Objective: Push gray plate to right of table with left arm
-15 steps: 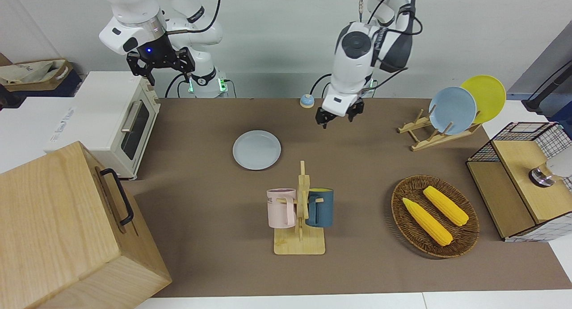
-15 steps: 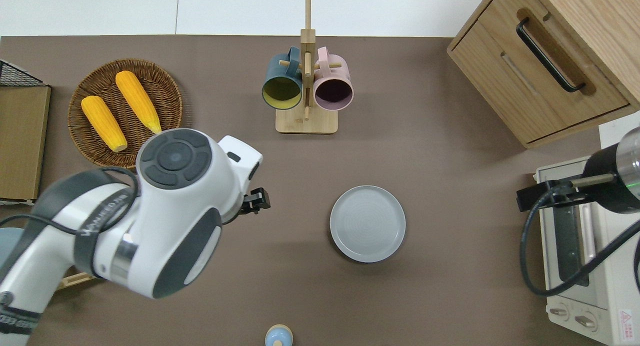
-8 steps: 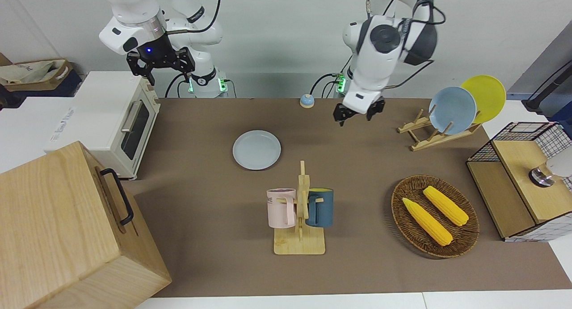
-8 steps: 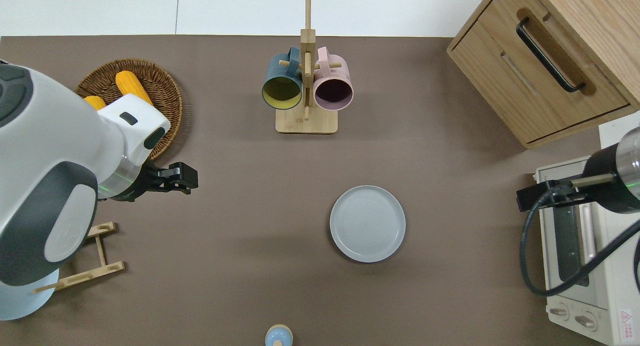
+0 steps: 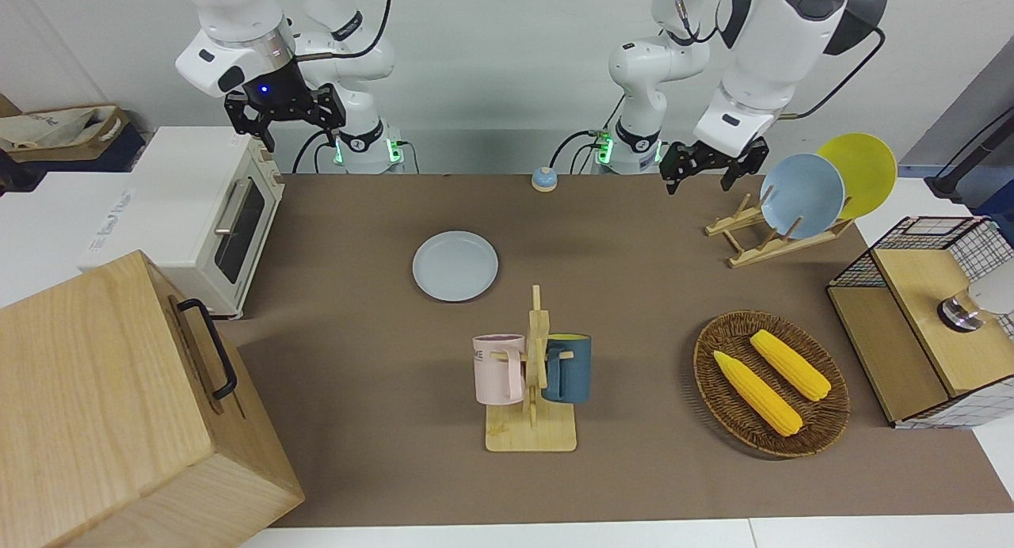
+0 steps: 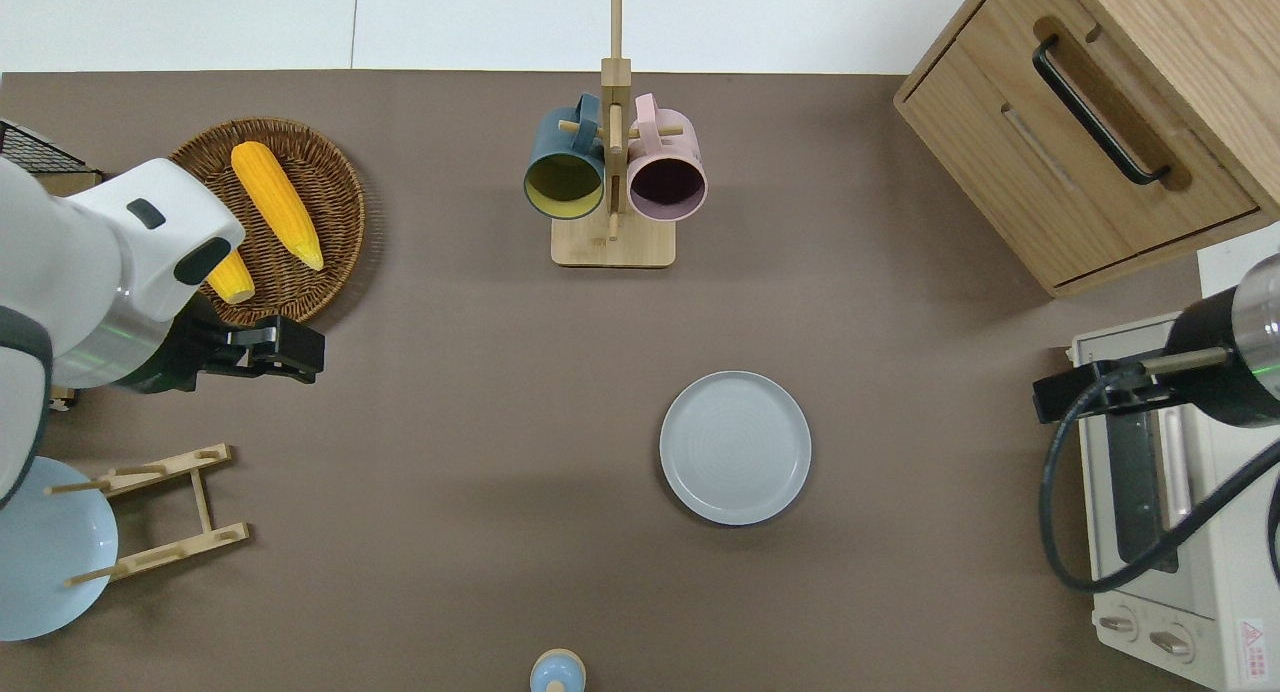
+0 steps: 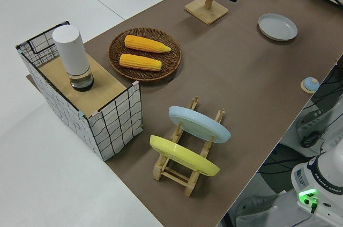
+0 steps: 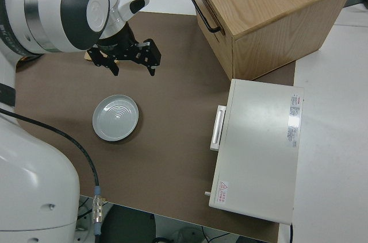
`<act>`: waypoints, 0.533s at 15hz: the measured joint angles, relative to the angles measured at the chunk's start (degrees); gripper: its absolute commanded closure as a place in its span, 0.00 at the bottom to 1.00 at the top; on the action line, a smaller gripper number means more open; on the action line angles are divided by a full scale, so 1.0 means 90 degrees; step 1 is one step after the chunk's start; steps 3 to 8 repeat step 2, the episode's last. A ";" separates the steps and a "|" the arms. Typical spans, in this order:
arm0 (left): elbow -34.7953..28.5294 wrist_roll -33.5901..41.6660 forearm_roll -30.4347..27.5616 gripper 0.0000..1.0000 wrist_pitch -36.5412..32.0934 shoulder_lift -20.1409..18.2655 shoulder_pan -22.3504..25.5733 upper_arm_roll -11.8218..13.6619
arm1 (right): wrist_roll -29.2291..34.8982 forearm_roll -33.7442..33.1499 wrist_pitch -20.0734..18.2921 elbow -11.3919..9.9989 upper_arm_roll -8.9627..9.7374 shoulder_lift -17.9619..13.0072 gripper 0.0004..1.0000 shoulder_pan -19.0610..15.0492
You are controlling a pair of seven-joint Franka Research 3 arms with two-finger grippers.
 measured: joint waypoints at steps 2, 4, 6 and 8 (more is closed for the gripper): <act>0.0053 0.0075 -0.0001 0.00 -0.0046 0.0000 0.0035 0.0009 | 0.0000 0.0000 0.0000 0.0000 0.0000 0.0000 0.02 0.0000; 0.0053 0.0075 -0.0001 0.00 -0.0046 0.0000 0.0035 0.0009 | 0.0000 0.0000 0.0000 0.0000 0.0000 0.0000 0.02 0.0000; 0.0053 0.0075 -0.0001 0.00 -0.0046 0.0000 0.0035 0.0009 | 0.0000 0.0000 0.0000 0.0000 0.0000 0.0000 0.02 0.0000; 0.0053 0.0075 -0.0001 0.00 -0.0046 0.0000 0.0035 0.0009 | 0.0000 0.0000 0.0000 0.0000 0.0000 0.0000 0.02 0.0000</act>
